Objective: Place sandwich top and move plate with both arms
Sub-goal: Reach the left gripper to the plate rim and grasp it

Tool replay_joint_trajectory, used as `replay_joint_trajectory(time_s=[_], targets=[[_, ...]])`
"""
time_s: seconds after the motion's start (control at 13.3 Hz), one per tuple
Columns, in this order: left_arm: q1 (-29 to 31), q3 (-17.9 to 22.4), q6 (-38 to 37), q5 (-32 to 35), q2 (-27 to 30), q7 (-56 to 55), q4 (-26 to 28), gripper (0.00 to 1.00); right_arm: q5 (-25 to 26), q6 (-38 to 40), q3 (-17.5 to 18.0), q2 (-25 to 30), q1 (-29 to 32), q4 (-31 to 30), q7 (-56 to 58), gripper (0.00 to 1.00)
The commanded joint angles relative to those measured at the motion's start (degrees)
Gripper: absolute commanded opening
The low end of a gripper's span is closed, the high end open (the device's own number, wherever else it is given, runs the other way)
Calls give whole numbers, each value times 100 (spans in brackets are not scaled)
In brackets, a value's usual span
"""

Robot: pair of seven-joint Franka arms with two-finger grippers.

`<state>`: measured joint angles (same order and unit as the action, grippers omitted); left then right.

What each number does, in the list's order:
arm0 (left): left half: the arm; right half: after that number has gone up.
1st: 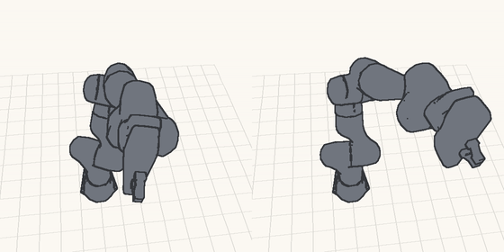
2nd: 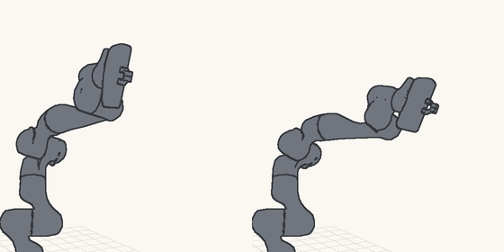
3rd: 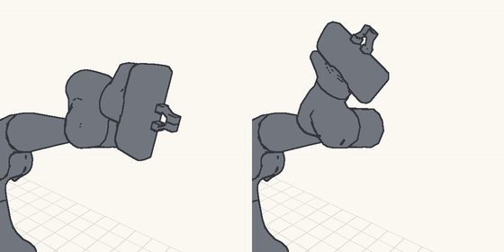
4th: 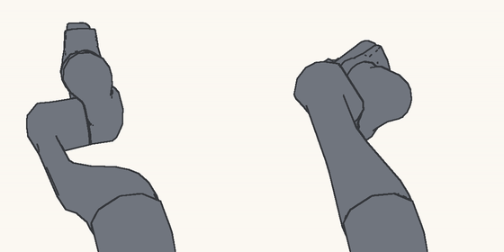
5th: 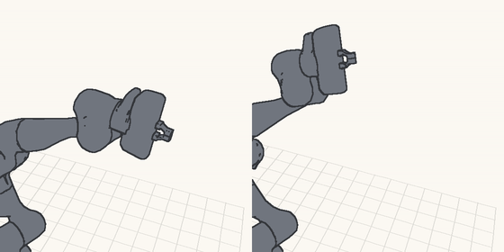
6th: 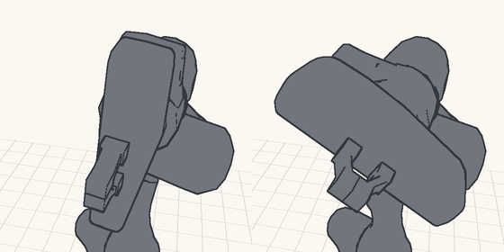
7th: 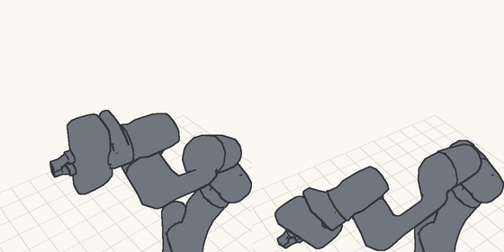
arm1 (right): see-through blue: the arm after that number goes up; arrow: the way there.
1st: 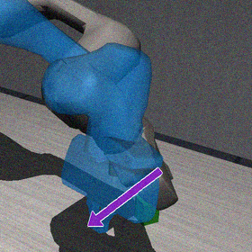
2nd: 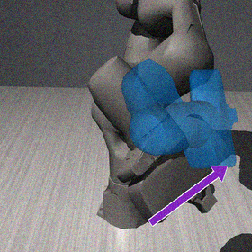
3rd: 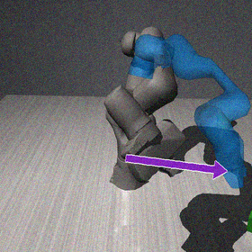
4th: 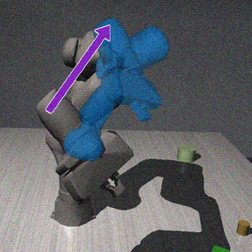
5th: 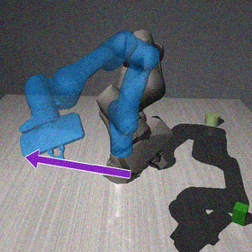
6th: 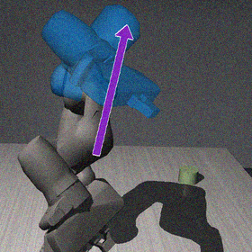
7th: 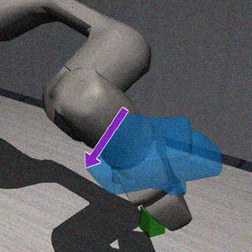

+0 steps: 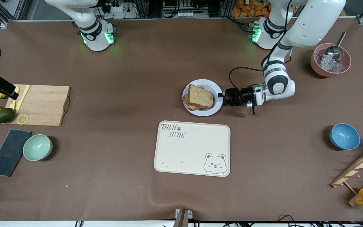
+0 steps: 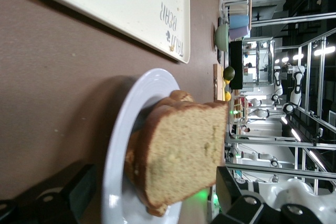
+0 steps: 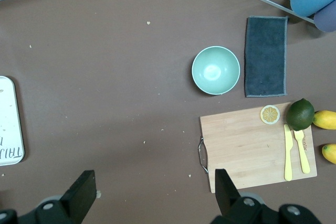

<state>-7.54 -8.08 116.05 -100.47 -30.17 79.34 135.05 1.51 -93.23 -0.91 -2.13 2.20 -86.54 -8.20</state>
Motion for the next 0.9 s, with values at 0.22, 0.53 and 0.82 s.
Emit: replay_joint_trajectory(time_s=[0.22,0.53,0.82], targets=[[-19,-124,75,-447,-252,424,-67,83,-98,86,-41,2,-9,84,-15,100],[-19,-194,75,-508,-252,433,-67,75,-107,86,-6,-7,-27,146,-6,100],[-10,-379,75,-737,-243,442,-67,6,-107,95,3,-7,-44,146,-6,100]])
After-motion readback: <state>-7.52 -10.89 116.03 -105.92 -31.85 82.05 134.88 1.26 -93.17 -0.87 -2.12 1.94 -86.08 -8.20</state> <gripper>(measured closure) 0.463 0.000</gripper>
